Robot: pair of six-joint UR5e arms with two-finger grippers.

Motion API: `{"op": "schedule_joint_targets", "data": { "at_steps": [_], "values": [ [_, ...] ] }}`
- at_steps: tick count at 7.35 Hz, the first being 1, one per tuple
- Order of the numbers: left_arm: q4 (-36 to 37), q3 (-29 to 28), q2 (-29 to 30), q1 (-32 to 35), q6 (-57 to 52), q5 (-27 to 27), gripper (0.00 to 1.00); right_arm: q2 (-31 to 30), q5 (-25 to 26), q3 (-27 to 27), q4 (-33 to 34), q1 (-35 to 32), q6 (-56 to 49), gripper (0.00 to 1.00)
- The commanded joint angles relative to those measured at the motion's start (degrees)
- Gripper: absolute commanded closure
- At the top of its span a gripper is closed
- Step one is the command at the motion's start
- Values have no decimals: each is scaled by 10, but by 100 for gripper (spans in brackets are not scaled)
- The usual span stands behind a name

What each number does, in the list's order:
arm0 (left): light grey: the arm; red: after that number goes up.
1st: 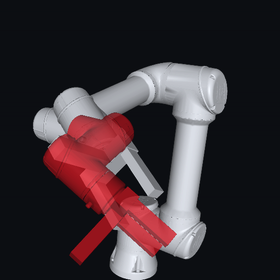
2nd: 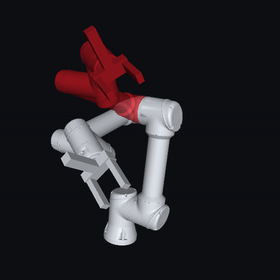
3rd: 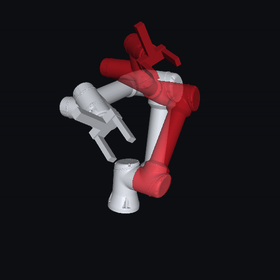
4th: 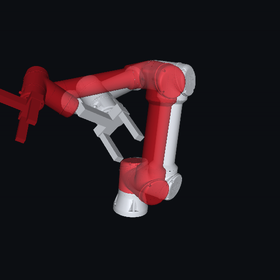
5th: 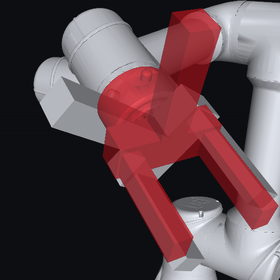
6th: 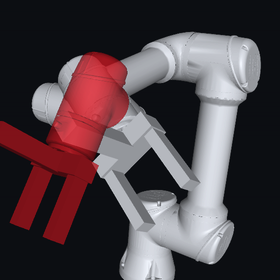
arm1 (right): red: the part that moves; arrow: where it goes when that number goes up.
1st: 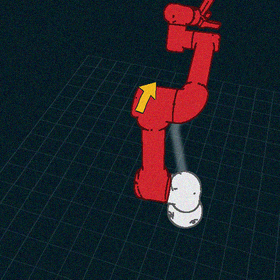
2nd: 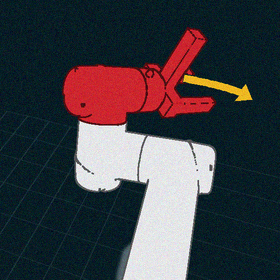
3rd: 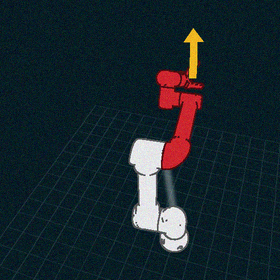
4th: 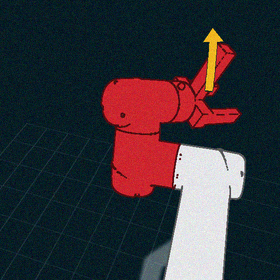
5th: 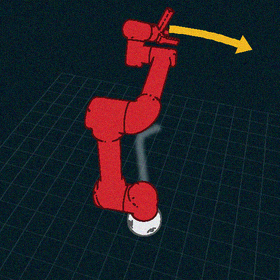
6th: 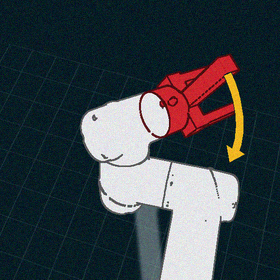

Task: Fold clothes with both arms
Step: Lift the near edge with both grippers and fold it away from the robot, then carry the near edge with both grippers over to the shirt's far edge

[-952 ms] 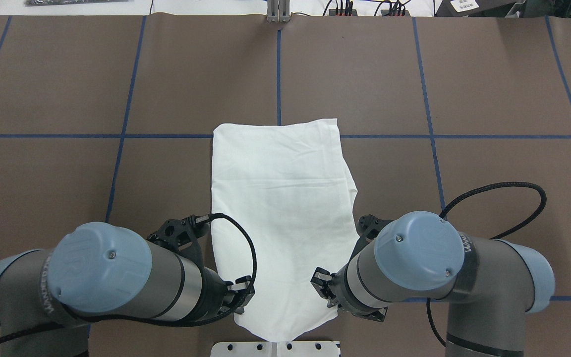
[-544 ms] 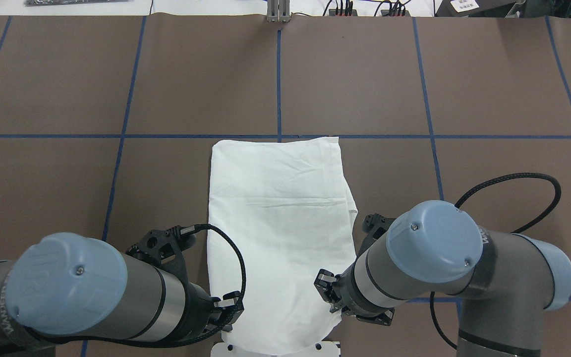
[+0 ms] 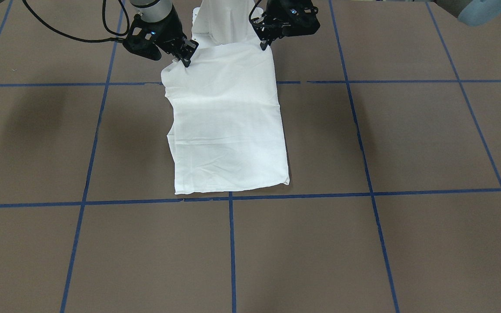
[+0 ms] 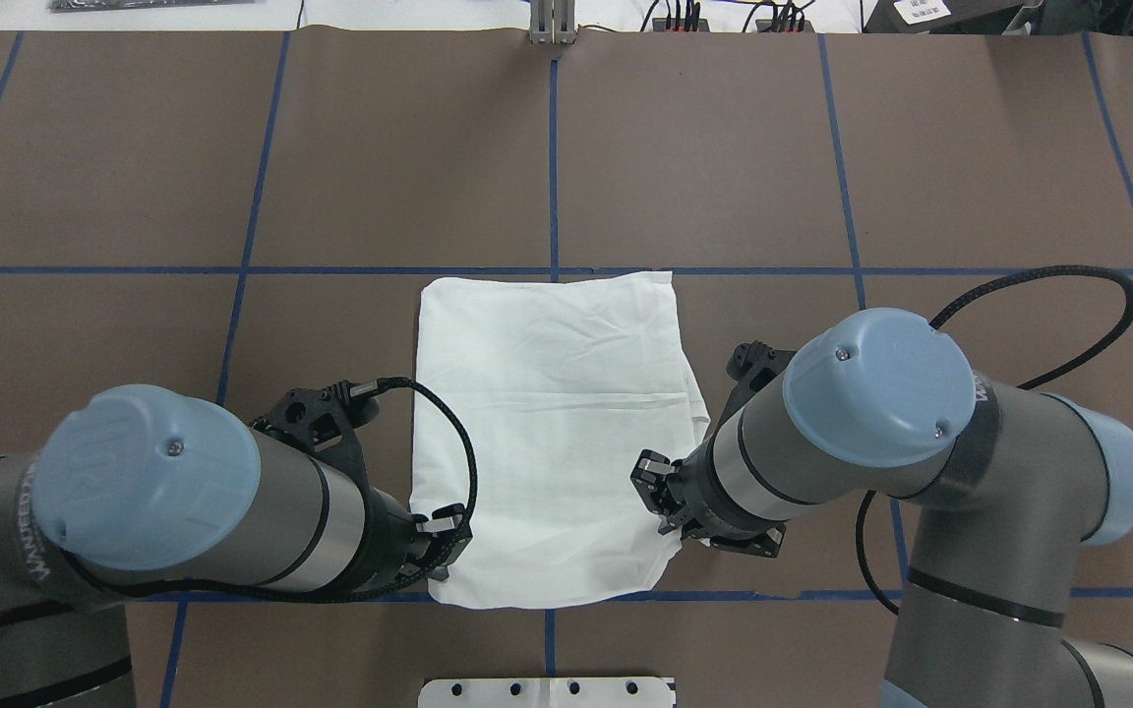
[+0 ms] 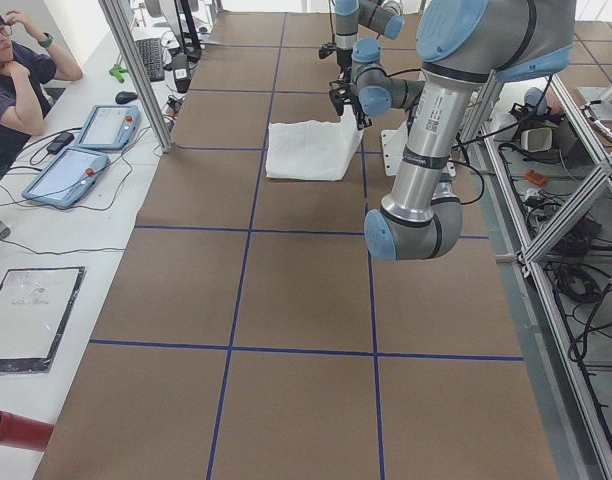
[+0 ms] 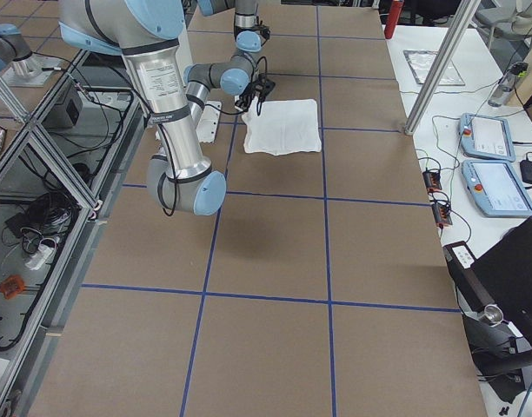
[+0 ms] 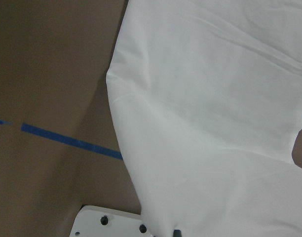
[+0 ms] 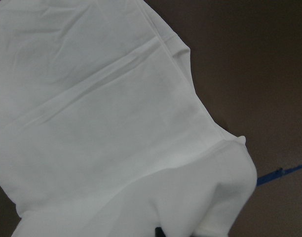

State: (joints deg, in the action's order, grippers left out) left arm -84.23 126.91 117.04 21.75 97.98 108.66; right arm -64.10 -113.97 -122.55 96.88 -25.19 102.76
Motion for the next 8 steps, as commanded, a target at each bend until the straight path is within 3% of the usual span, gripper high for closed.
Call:
{"op": "schedule_joint_targets", "data": {
  "at_steps": [1, 5, 8],
  "values": [
    [-14, -24, 6, 51, -35, 15, 100, 47, 2, 48, -1, -27, -19, 100],
    [-119, -132, 32, 114, -39, 16, 100, 78, 3, 109, -3, -71, -63, 100],
    [-184, -198, 33, 139, -39, 31, 100, 134, -1, 214, -5, -99, -105, 100]
  ]
}}
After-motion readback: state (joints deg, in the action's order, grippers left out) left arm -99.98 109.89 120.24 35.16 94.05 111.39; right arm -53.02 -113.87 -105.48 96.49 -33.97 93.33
